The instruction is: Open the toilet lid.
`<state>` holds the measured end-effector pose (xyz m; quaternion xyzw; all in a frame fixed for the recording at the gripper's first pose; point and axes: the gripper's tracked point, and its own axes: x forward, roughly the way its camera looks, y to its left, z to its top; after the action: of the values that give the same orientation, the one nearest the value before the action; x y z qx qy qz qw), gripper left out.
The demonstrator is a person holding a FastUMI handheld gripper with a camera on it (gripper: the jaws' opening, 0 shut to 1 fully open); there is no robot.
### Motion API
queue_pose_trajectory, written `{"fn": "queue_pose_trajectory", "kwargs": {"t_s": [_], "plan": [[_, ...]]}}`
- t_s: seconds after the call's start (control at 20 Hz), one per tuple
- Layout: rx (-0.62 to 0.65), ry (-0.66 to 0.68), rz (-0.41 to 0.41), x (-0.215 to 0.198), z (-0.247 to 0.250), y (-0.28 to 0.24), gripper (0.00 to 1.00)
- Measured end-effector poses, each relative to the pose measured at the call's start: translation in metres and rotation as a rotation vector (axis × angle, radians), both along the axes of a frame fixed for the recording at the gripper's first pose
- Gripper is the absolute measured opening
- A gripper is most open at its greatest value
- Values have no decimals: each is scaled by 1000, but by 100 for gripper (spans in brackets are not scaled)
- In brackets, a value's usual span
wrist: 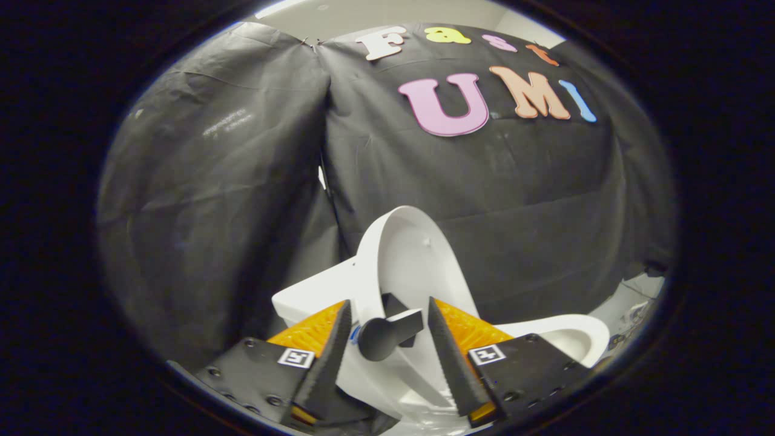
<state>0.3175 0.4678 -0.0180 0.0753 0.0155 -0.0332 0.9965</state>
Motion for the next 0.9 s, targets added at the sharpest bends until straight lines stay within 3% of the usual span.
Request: {"fn": "queue_pose_trajectory", "kwargs": {"t_s": [0.15,0.3,0.6,0.9], "plan": [[-25,-48,2,-6,23,-19,97],[-44,-86,-38,-18,47,-55,97],[-72,-173,-232,-54,100,-161,94],[-186,-178,-387,-95,124,-277,93]]}}
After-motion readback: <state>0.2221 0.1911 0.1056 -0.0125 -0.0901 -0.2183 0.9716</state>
